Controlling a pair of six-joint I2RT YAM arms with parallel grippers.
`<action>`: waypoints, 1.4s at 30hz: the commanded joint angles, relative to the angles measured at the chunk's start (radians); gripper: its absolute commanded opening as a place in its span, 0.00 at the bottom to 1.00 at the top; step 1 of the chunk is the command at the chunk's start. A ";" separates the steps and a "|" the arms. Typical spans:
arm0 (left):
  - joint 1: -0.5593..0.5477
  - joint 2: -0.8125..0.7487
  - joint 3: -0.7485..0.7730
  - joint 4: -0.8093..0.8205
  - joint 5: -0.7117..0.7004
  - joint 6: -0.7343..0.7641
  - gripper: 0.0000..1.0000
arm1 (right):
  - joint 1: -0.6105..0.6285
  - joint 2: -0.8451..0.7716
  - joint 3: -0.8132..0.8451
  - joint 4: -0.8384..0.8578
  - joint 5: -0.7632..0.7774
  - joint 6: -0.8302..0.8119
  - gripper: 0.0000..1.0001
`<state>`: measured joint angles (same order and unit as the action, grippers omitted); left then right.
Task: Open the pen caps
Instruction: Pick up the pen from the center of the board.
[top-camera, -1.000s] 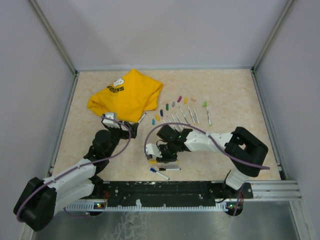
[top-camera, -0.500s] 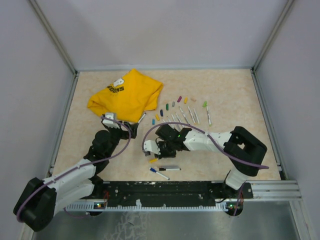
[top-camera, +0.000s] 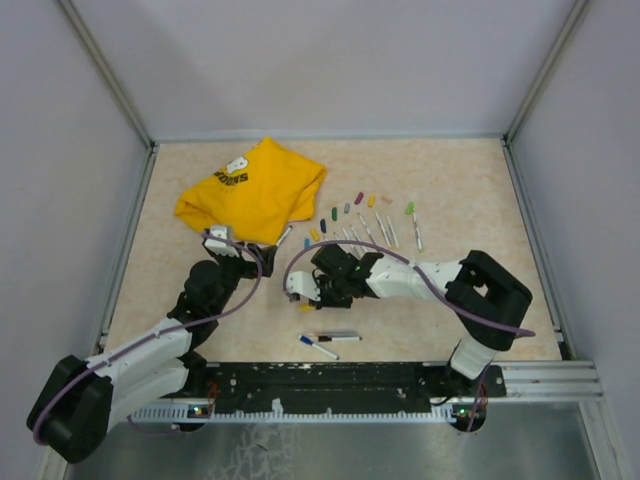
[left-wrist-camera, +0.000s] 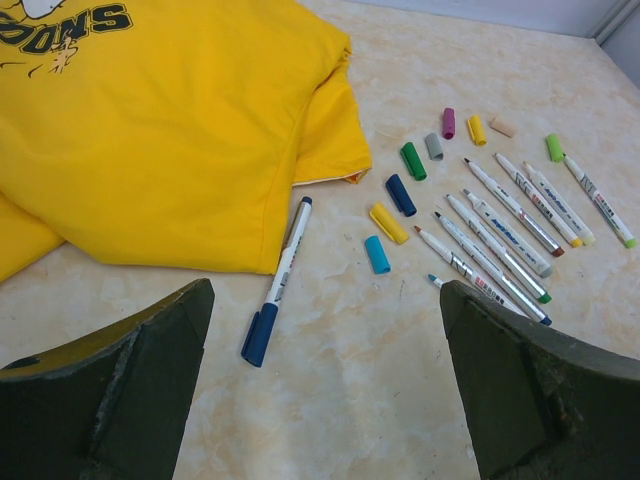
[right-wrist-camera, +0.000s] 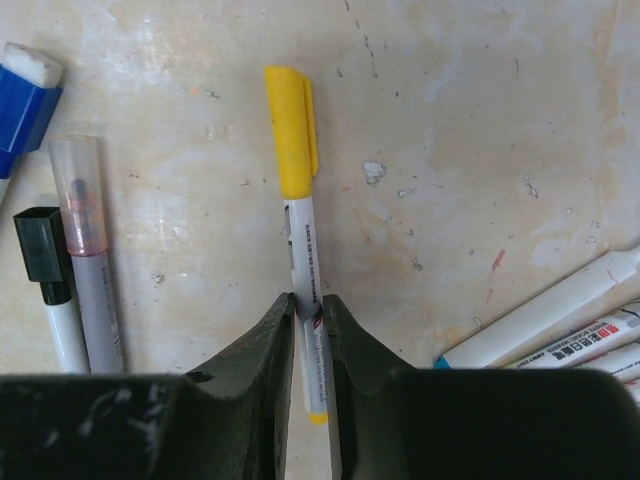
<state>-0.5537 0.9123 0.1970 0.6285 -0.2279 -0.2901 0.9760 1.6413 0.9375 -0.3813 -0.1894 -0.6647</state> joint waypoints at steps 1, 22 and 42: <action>0.006 -0.013 -0.007 0.035 0.003 -0.003 1.00 | -0.013 0.002 0.049 0.010 0.025 0.019 0.17; 0.006 -0.015 -0.008 0.034 0.003 -0.003 1.00 | -0.014 0.089 0.077 -0.026 0.004 0.026 0.22; 0.005 -0.022 -0.013 0.036 0.000 -0.003 1.00 | -0.041 0.071 0.083 0.011 0.038 0.087 0.00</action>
<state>-0.5537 0.9073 0.1970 0.6289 -0.2279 -0.2905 0.9611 1.7134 0.9977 -0.3847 -0.1577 -0.5976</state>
